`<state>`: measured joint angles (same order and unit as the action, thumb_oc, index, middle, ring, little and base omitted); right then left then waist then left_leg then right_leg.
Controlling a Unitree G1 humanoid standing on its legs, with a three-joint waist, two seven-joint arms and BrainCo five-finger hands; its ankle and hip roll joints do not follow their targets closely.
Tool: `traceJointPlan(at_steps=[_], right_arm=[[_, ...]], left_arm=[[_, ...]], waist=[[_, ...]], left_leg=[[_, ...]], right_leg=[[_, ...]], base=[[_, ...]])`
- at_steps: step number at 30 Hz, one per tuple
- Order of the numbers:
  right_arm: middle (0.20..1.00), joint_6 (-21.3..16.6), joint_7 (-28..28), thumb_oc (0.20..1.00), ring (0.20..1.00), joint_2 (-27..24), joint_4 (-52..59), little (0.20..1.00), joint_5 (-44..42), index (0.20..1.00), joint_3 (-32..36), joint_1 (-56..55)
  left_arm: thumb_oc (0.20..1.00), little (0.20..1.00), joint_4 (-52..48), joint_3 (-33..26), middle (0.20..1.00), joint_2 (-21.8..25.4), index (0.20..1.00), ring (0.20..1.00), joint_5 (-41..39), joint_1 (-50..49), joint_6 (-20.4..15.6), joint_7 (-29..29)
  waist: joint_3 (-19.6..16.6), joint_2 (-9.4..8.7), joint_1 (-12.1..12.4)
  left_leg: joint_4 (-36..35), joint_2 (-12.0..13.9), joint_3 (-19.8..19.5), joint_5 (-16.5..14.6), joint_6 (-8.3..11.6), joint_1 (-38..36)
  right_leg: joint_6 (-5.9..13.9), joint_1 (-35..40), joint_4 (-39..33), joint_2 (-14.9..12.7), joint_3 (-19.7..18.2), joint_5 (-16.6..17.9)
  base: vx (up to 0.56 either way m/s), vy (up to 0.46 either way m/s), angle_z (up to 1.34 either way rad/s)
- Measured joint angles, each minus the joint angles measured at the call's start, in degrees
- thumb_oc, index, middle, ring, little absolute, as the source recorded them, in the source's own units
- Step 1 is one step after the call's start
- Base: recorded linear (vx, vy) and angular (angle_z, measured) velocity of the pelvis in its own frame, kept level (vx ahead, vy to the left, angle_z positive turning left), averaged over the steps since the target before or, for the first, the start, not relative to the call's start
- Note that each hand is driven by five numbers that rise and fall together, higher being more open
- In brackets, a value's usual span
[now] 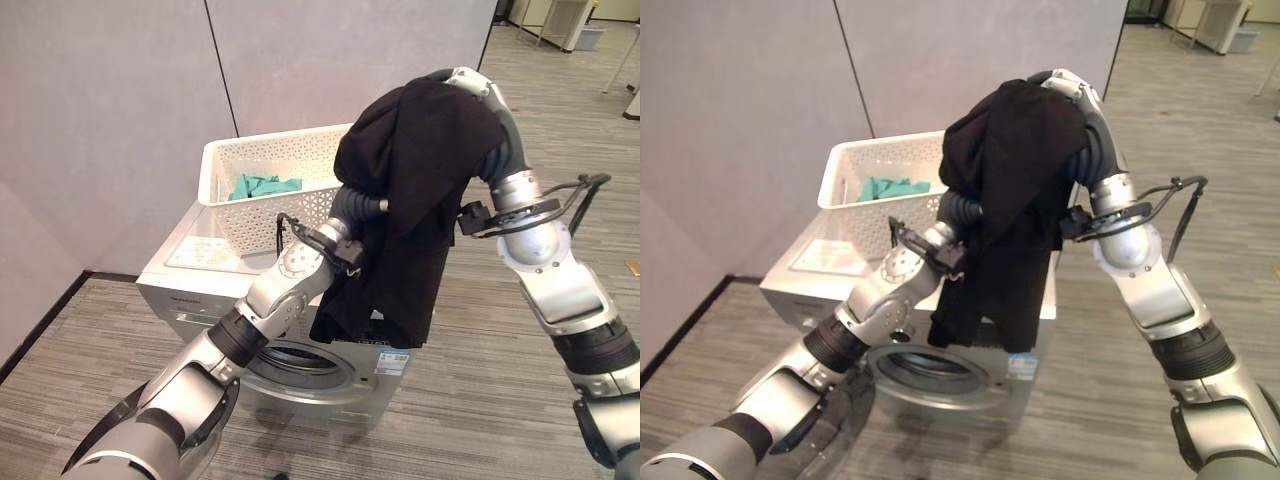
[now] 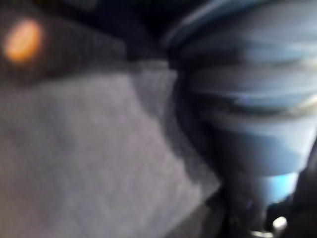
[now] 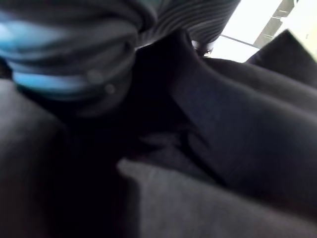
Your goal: Grab the laundry basket,head to the washer,open it,put in the laundry and shut it.
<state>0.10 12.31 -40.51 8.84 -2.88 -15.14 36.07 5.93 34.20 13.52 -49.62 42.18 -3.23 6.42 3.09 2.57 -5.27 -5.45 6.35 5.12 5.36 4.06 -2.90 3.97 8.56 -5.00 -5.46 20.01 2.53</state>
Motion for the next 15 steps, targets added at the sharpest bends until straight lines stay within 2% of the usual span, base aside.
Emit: traceJointPlan(at_steps=[3, 4, 5, 6, 7, 8, 9, 10, 11, 12, 15], right_arm=[[0.200, 0.00, -1.21, 0.200, 0.200, 0.43, -0.56, 0.200, -2.87, 0.200, -1.82, -0.03], [0.200, 0.01, -1.58, 0.200, 0.200, 0.43, -0.63, 0.200, -3.92, 0.200, -2.05, -0.01], [0.200, 0.01, -1.63, 0.200, 0.200, 0.44, -0.64, 0.200, -5.39, 0.200, -2.44, 0.03], [0.200, 0.01, -1.75, 0.200, 0.200, 0.46, -0.76, 0.200, -6.22, 0.200, -2.86, 0.07], [0.200, 0.01, -1.97, 0.200, 0.200, 0.45, -0.81, 0.200, -6.77, 0.200, -2.91, 0.07], [0.395, -0.01, -2.58, 0.395, 0.395, 0.53, -0.92, 0.395, -8.71, 0.395, -3.27, 0.27], [0.495, -0.14, -2.72, 0.495, 0.495, 0.67, -0.95, 0.495, -10.36, 0.495, -3.90, 0.39], [0.677, -0.36, -3.13, 0.677, 0.677, 1.44, -1.11, 0.677, -12.70, 0.677, -4.44, 0.45], [0.780, -0.51, -3.76, 0.780, 0.780, 1.94, -1.55, 0.780, -14.57, 0.780, -5.05, 0.48], [1.000, -0.52, -3.98, 1.000, 1.000, 2.00, -1.92, 1.000, -15.51, 1.000, -5.70, 0.52], [1.000, -0.52, -4.95, 1.000, 1.000, 3.87, -3.30, 1.000, -18.32, 1.000, -6.47, 0.41]], left_arm=[[1.000, 1.000, -0.16, 0.11, 1.000, -0.12, 1.000, 1.000, -0.04, -1.77, 0.06, 0.08], [0.793, 0.793, -0.21, 0.11, 0.793, -0.19, 0.793, 0.793, -0.06, -2.15, 0.06, 0.07], [0.451, 0.451, -0.22, 0.11, 0.451, -0.21, 0.451, 0.451, -0.06, -2.27, 0.06, 0.07], [0.200, 0.200, -0.22, 0.10, 0.200, -0.11, 0.200, 0.200, -0.11, -2.27, 0.06, 0.07], [0.200, 0.200, -0.22, 0.09, 0.200, -0.11, 0.200, 0.200, -0.23, -2.28, 0.06, 0.11], [0.200, 0.200, -0.21, -0.15, 0.200, 0.24, 0.200, 0.200, -1.19, -2.40, 0.07, 0.18], [0.200, 0.200, -0.21, -0.35, 0.200, 0.60, 0.200, 0.200, -1.64, -2.68, 0.06, 0.34], [0.200, 0.200, -0.21, -0.58, 0.200, 1.23, 0.200, 0.200, -1.63, -3.18, 0.04, 0.82], [0.200, 0.200, -0.21, -0.96, 0.200, 1.25, 0.200, 0.200, -1.63, -3.90, 0.04, 1.06], [0.200, 0.200, -0.21, -1.06, 0.200, 1.22, 0.200, 0.200, -1.63, -4.63, 0.05, 1.33], [0.200, 0.200, -0.44, -1.94, 0.200, 0.62, 0.200, 0.200, -1.58, -6.62, -0.03, 1.38]], waist=[[0.07, -0.11, -0.47], [0.07, -0.11, -0.48], [0.07, -0.11, -0.45], [0.08, -0.12, -0.41], [0.08, -0.13, -0.42], [0.11, -0.18, -0.41], [0.12, -0.20, -0.45], [0.17, -0.31, -0.52], [0.21, -0.36, -0.46], [0.24, -0.43, -0.34], [0.30, -0.98, -0.31]], left_leg=[[0.08, -0.05, 0.89, 0.07, 0.10, 0.04], [0.20, -0.08, 1.22, 0.03, 0.06, -0.15], [0.20, -0.10, 1.58, -0.01, 0.01, -0.25], [0.21, -0.11, 1.75, -0.03, -0.02, -0.32], [0.21, -0.12, 1.78, -0.03, -0.02, -0.35], [0.17, -0.09, 2.04, -0.03, -0.02, -0.80], [0.18, -0.06, 2.22, -0.04, -0.02, -0.98], [0.17, 0.06, 2.50, -0.07, 0.03, -1.03], [0.17, 0.16, 2.94, -0.16, 0.11, -1.02], [0.17, 0.21, 3.28, -0.27, 0.10, -1.05], [0.17, 0.15, 3.81, -0.32, 0.01, -0.93]], right_leg=[[0.06, -0.70, 0.00, -0.16, -1.01, 0.25], [0.08, -0.69, 0.00, -0.22, -1.34, 0.26], [0.10, -0.74, 0.00, -0.27, -1.67, 0.28], [0.13, -0.78, 0.00, -0.26, -1.92, 0.30], [0.13, -0.78, 0.00, -0.26, -1.96, 0.30], [0.14, -0.81, 0.01, -0.29, -2.18, 0.32], [0.15, -0.76, 0.00, -0.25, -2.34, 0.32], [0.13, -0.79, 0.00, -0.18, -2.53, 0.34], [0.11, -0.80, 0.00, -0.12, -2.80, 0.37], [0.11, -0.81, 0.00, -0.09, -3.03, 0.38], [0.21, -1.68, 0.00, -0.20, -3.87, 0.65]], base=[[0.02, 0.015, -0.20], [0.02, 0.011, -0.13], [0.01, 0.015, -0.14], [0.01, 0.012, -0.10], [0.01, 0.010, -0.08], [0.00, 0.000, -0.08], [0.00, 0.000, -0.11], [-0.01, 0.005, -0.12], [0.00, 0.005, -0.12], [0.00, 0.008, -0.10], [0.00, 0.009, -0.13]])
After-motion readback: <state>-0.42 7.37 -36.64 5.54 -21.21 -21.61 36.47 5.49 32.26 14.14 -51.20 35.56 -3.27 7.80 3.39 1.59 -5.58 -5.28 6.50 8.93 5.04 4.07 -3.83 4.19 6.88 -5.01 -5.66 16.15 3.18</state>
